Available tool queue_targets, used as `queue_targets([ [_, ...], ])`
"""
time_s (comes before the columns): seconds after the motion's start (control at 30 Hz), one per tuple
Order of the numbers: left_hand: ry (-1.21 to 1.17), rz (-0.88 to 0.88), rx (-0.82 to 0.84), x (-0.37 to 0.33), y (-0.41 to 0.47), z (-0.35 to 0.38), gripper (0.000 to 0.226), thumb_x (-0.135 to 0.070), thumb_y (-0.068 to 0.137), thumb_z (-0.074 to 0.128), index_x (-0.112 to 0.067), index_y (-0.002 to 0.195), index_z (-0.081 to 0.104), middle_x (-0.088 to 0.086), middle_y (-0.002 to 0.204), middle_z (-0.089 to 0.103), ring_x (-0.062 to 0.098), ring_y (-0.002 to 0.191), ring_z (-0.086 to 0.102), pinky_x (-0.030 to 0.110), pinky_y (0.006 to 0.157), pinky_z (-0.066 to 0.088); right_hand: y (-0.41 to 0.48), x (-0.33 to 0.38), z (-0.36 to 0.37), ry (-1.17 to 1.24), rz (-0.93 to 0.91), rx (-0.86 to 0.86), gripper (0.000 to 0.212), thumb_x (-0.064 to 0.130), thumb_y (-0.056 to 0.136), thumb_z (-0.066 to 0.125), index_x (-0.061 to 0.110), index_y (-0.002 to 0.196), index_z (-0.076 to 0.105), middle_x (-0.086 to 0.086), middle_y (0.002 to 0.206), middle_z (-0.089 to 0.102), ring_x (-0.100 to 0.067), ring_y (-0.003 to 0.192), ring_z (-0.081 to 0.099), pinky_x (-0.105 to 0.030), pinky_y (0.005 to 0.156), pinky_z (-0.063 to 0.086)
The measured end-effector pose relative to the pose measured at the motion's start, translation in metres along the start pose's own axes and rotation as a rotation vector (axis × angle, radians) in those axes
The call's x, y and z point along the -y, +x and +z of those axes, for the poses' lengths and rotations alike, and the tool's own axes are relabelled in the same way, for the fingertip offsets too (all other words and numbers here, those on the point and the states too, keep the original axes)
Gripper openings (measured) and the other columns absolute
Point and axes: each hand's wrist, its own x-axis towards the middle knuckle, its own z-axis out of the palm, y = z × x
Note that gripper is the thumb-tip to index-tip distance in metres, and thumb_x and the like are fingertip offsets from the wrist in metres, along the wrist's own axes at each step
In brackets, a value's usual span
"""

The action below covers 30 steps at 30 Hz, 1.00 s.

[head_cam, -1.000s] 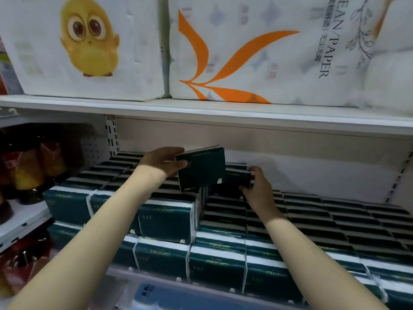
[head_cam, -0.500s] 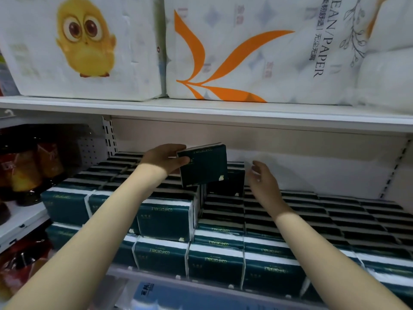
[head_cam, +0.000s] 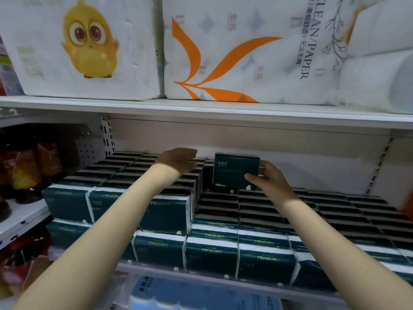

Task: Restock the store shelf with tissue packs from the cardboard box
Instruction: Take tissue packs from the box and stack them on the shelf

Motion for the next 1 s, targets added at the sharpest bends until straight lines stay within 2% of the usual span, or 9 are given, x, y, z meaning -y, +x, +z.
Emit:
queue_targets([
  [0.13,0.283,0.006,0.044,0.015,0.0,-0.004,0.038,-0.018,0.093,0.063,-0.019,0.131,0.059,-0.002,0.135,0.058,0.017,0.124,0.054,0.019,0.099,0.037,0.0,-0.022,0.009,-0.168,0.065,-0.032,0.041,0.017,0.087,0.072,0.016,0.124,0.056,-0.002,0.12,0.063,-0.02,0.108,0.061,-0.035,0.091,0.051],
  [0.23,0.51,-0.016,0.102,0.02,0.001,-0.003,0.038,-0.023,0.096,0.057,-0.022,0.134,0.056,-0.001,0.143,0.051,0.02,0.132,0.045,0.024,0.107,0.031,0.001,-0.029,0.021,-0.3,0.056,-0.054,0.039,0.019,0.088,0.071,0.012,0.123,0.056,-0.002,0.12,0.061,-0.016,0.104,0.056,-0.029,0.088,0.044],
  [0.3,0.559,-0.038,0.116,0.023,0.002,-0.002,0.038,-0.026,0.097,0.055,-0.023,0.135,0.055,0.0,0.144,0.05,0.02,0.132,0.045,0.024,0.107,0.031,0.002,-0.03,0.028,-0.381,0.036,-0.055,0.036,0.019,0.09,0.068,0.009,0.123,0.056,-0.004,0.121,0.06,-0.015,0.101,0.053,-0.023,0.083,0.038],
  [0.47,0.569,-0.051,0.116,0.029,0.001,0.0,0.036,-0.026,0.097,0.055,-0.023,0.132,0.058,-0.002,0.137,0.057,0.018,0.126,0.051,0.021,0.104,0.034,0.006,-0.029,0.045,-0.399,0.059,-0.056,0.041,0.018,0.092,0.066,0.005,0.126,0.047,-0.013,0.124,0.059,-0.019,0.097,0.052,-0.026,0.082,0.043],
  [0.57,0.54,-0.044,0.076,0.033,-0.001,-0.001,0.035,-0.025,0.097,0.056,-0.024,0.132,0.059,-0.002,0.135,0.058,0.018,0.123,0.053,0.021,0.101,0.036,0.008,-0.03,0.052,-0.37,0.076,-0.046,0.06,0.015,0.092,0.066,0.009,0.14,0.032,-0.02,0.13,0.055,-0.026,0.106,0.056,-0.031,0.088,0.047],
  [0.67,0.428,-0.017,0.0,0.035,-0.008,-0.002,0.04,-0.022,0.097,0.055,-0.028,0.136,0.053,0.0,0.141,0.054,0.02,0.123,0.054,0.019,0.095,0.04,0.011,-0.035,0.056,-0.414,0.056,-0.007,0.081,0.015,0.092,0.066,0.013,0.153,0.012,-0.016,0.133,0.056,-0.028,0.116,0.057,-0.033,0.095,0.047],
  [0.77,0.334,0.048,-0.067,0.033,-0.015,-0.003,0.042,-0.017,0.097,0.055,-0.029,0.137,0.053,0.0,0.145,0.049,0.02,0.129,0.05,0.02,0.101,0.039,0.013,-0.037,0.057,-0.448,0.016,0.003,0.077,0.013,0.093,0.063,0.016,0.154,0.015,-0.012,0.128,0.06,-0.027,0.108,0.061,-0.029,0.089,0.049],
  [0.93,0.346,0.081,-0.099,0.027,-0.02,-0.003,0.039,-0.017,0.097,0.054,-0.029,0.134,0.055,-0.002,0.143,0.051,0.018,0.129,0.05,0.017,0.098,0.037,0.013,-0.037,0.061,-0.479,-0.023,-0.016,0.074,0.012,0.092,0.064,0.014,0.152,0.02,-0.011,0.117,0.064,-0.019,0.087,0.06,-0.024,0.076,0.048],
  [1.0,0.337,0.071,-0.094,0.025,-0.021,-0.001,0.039,-0.017,0.097,0.055,-0.028,0.134,0.055,-0.002,0.143,0.051,0.018,0.13,0.049,0.018,0.101,0.037,0.014,-0.038,0.06,-0.477,-0.02,0.005,0.076,0.013,0.091,0.066,0.013,0.151,0.019,-0.012,0.121,0.064,-0.022,0.095,0.063,-0.026,0.08,0.049],
])
